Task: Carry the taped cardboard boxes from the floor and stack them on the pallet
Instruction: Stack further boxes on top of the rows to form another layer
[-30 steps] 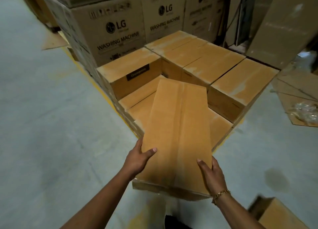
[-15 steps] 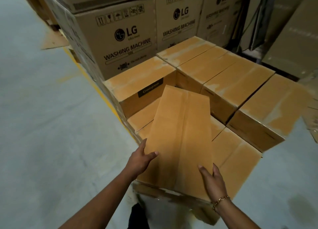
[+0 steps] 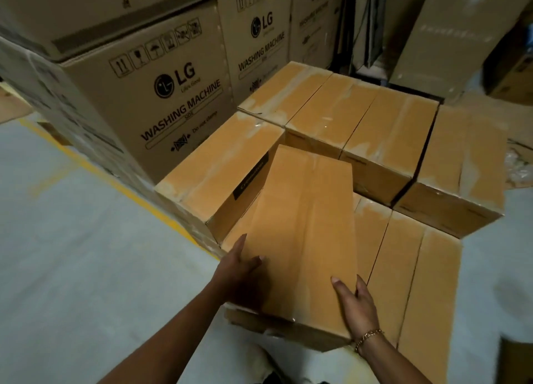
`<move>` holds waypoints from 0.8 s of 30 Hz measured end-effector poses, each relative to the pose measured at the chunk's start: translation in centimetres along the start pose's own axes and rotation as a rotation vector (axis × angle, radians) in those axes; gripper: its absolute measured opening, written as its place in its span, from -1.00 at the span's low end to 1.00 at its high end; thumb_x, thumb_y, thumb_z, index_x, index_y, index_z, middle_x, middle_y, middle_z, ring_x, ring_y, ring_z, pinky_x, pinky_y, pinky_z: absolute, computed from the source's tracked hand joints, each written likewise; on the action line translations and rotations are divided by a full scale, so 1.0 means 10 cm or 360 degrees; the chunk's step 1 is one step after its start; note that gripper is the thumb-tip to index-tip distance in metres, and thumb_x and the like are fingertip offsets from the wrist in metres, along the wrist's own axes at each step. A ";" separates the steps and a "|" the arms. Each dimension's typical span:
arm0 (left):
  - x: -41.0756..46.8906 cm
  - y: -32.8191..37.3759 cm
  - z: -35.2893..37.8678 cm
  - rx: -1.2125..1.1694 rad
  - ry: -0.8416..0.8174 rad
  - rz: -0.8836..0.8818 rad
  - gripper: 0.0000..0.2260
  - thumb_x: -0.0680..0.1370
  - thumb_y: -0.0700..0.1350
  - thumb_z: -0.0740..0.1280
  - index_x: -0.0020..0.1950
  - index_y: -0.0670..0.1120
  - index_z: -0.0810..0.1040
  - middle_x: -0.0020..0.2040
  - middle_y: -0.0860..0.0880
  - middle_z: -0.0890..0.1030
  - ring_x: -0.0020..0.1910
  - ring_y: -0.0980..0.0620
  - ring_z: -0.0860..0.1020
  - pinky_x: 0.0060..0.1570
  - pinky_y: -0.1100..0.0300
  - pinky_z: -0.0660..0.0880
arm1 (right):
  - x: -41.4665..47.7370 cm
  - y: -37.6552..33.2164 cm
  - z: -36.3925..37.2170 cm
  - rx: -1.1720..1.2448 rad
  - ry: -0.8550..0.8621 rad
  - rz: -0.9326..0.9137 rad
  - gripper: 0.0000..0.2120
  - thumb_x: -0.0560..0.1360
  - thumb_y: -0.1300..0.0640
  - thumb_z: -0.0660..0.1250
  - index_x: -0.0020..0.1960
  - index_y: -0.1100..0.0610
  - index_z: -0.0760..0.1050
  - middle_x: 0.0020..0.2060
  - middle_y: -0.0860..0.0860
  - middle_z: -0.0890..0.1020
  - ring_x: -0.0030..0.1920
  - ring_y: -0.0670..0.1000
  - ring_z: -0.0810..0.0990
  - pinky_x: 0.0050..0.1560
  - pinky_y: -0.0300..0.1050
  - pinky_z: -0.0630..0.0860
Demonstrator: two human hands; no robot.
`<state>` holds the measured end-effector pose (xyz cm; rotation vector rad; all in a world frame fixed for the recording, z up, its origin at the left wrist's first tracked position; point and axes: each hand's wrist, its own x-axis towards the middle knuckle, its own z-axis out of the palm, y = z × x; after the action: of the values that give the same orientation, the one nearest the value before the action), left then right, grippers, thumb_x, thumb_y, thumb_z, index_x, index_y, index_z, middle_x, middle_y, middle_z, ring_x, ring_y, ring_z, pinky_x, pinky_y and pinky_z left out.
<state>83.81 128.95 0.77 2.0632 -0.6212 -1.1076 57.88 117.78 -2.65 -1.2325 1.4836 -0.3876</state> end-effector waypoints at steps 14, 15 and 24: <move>0.90 -0.39 -0.87 -0.0068 -0.0297 0.0118 -0.31 0.35 0.33 0.54 0.43 0.23 0.44 0.25 0.10 0.65 0.23 0.01 0.61 0.30 -0.16 0.51 | 0.02 -0.21 1.04 0.0115 0.0188 0.0130 -0.19 0.47 -0.24 0.43 0.60 0.00 0.22 0.50 0.01 0.41 0.46 0.11 0.40 0.45 0.09 0.36; 0.99 -0.35 -0.95 -0.0055 -0.0315 0.0140 -0.33 0.36 0.30 0.54 0.42 0.19 0.45 0.24 0.09 0.65 0.22 0.03 0.61 0.29 -0.12 0.52 | 0.06 -0.25 1.16 0.0112 0.0206 0.0150 -0.16 0.45 -0.28 0.43 0.60 0.00 0.22 0.52 0.02 0.38 0.48 0.11 0.38 0.46 0.10 0.34; 1.87 -0.54 -1.46 0.0059 -0.0467 0.0041 -0.22 0.45 0.23 0.52 0.59 0.20 0.25 0.45 0.12 0.43 0.39 -0.02 0.45 0.38 -0.08 0.43 | 0.24 -0.52 1.97 0.0121 0.0369 0.0294 -0.26 0.53 -0.08 0.43 0.60 0.05 0.20 0.54 0.05 0.35 0.51 0.11 0.33 0.45 0.00 0.27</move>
<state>106.38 124.83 -7.33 1.9325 -0.8135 -1.4066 77.83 120.98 -6.37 -1.0062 1.7485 -0.4702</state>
